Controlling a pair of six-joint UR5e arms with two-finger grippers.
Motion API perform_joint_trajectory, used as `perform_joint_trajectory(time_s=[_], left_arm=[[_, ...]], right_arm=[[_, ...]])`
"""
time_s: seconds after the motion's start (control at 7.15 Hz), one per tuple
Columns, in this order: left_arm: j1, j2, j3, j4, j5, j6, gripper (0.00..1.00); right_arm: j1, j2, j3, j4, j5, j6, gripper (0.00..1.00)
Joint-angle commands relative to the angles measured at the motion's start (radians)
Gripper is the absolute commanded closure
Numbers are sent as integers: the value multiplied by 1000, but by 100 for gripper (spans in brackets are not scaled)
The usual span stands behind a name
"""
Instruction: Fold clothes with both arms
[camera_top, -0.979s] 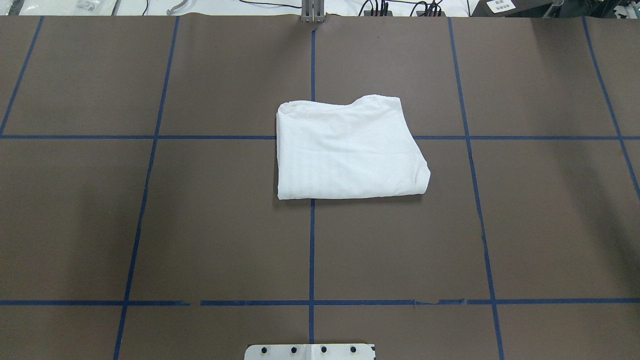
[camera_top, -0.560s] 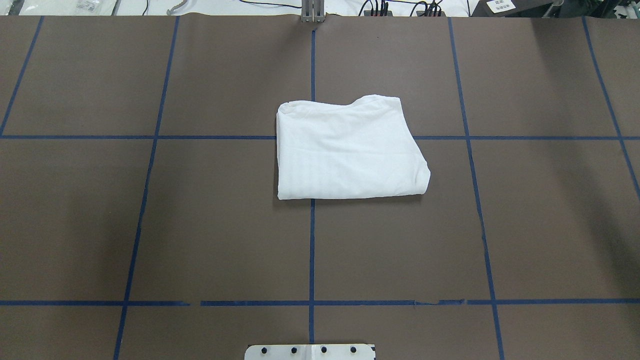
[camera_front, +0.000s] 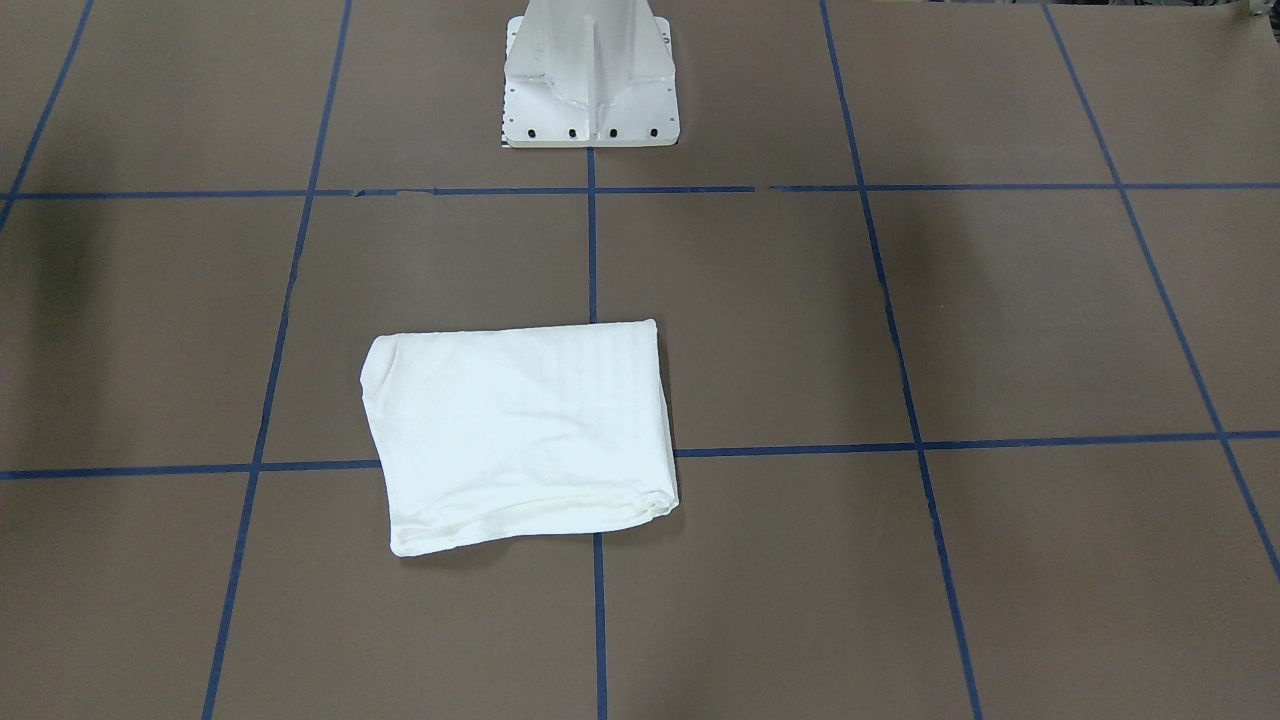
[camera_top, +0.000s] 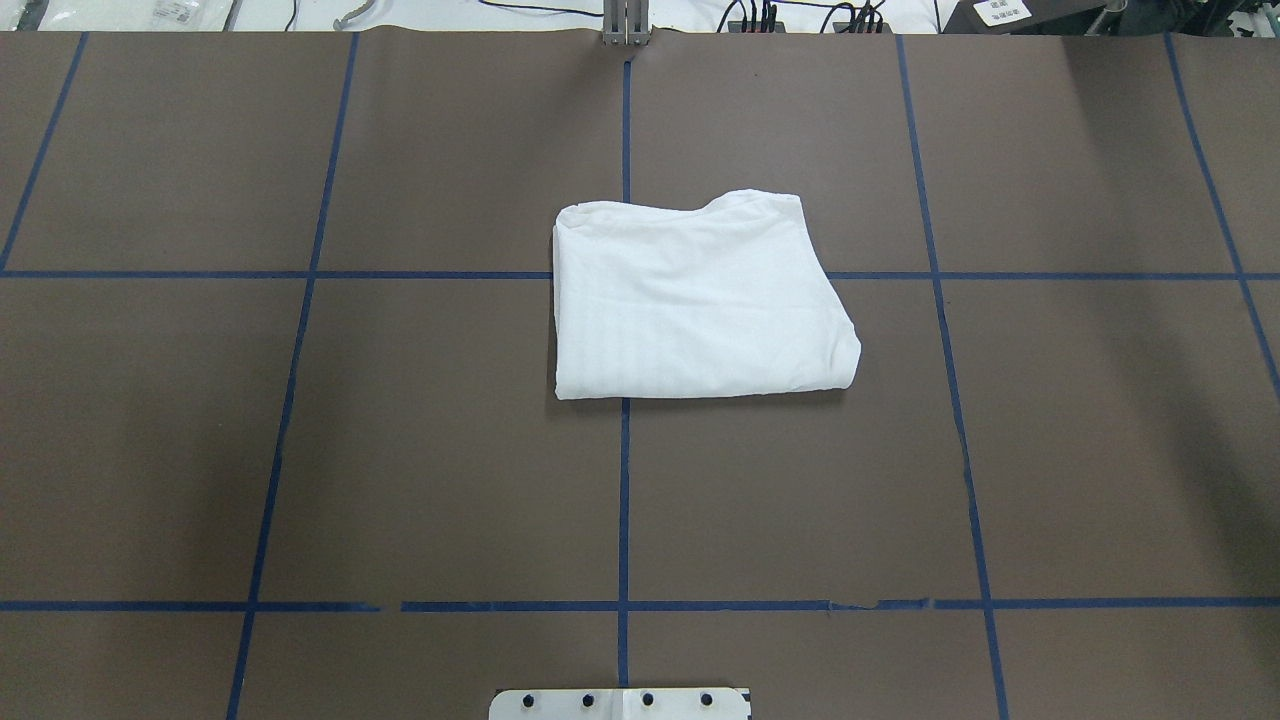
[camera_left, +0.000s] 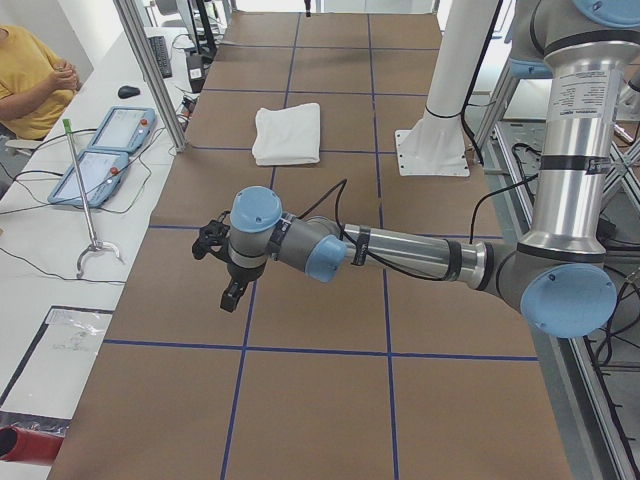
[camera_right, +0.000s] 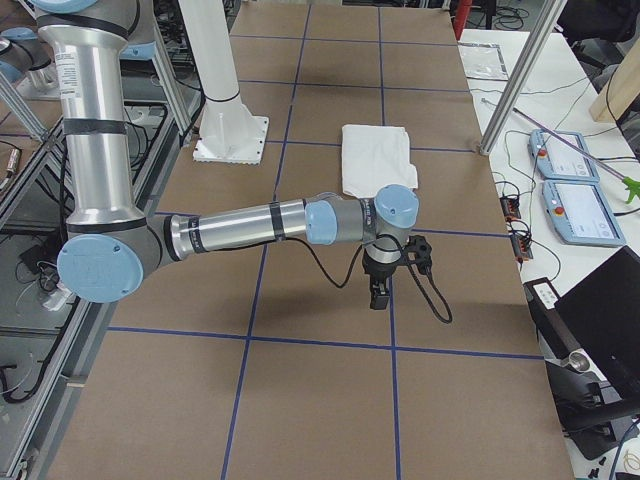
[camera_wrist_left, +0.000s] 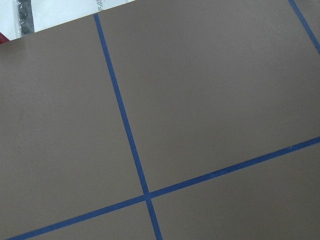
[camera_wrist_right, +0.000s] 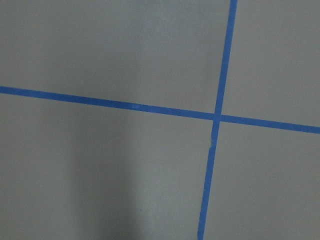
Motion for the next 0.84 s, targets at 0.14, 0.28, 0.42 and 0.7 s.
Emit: perform_joint_trajectory(time_s=[0.14,0.28,0.42,0.7], left_arm=[[4,-4,0,-7,-2,3,0],[4,-4,0,-7,-2,3,0],[4,-7,-1,-7,-1,4,0],[4,-12,6,-7,1,7,0]], right_arm=[[-14,23,5,6,-2,15,0],[-12,13,5,6,-3,15,0],[-12,2,-4,5,-12,14,0],[-11,-1,-56,6,-11,15,0]])
